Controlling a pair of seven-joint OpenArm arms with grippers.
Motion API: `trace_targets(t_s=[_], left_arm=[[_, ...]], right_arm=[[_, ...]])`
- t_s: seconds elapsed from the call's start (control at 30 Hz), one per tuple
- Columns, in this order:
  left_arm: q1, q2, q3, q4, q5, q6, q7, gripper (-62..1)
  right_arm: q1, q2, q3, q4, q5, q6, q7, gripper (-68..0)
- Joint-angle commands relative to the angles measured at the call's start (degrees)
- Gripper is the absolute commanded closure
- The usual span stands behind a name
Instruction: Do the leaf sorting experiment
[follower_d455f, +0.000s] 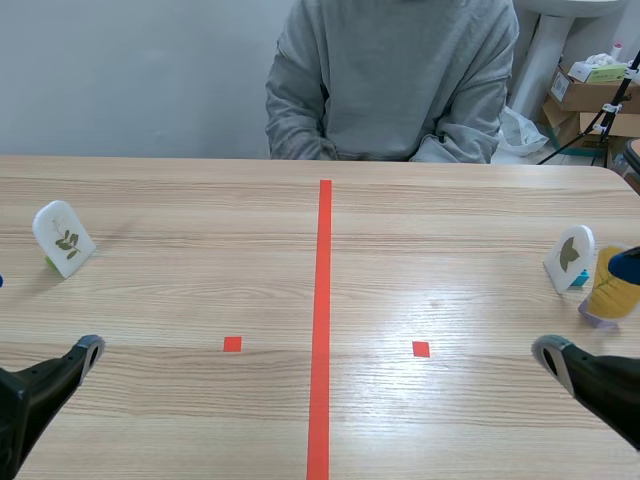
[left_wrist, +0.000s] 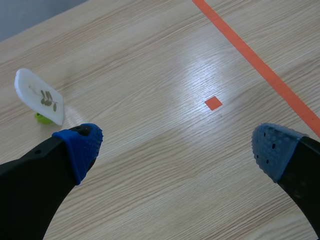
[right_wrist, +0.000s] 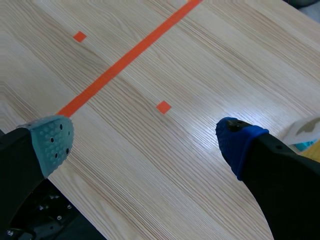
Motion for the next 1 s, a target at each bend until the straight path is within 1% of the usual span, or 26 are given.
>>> trace_targets(t_s=[0.0,0.13,0.2,0.4,0.6,0.97], left_arm=[[-0.20,0.13,-0.11,1.11,-0.39,-0.09,-0.85,-62.3],[-0.20,0.13,-0.09,1.11,-0.42,-0.09,-1.25,-62.3],[-0.20,0.13,-0.09,1.11,-0.42,-0.09,-1.62,-62.3],[-0.20,0.13,-0.09,1.11,-0.42,-0.09,-1.95,-62.3],[-0.20,0.13,-0.09,1.14,-0.33,-0.13,-2.03,-62.3],[-0.20,0.15,-0.09,1.14,-0.37,-0.57,-2.05,-62.3]], right_arm=[[-0.15,0.59,-0.07,0.92,0.42,0.28,-0.48,-58.2],[-0.15,-1.16,-2.16,1.70,0.17,0.28,-2.82,-58.2],[-0.17,-1.14,-3.34,1.70,0.15,0.28,-3.52,-58.2],[-0.15,-1.14,-5.05,1.68,0.20,0.28,-3.28,-58.2],[-0.15,-1.14,-5.22,1.68,0.17,0.28,-4.15,-58.2],[-0.15,-1.14,-5.22,1.68,0.22,0.28,-4.09,-58.2]])
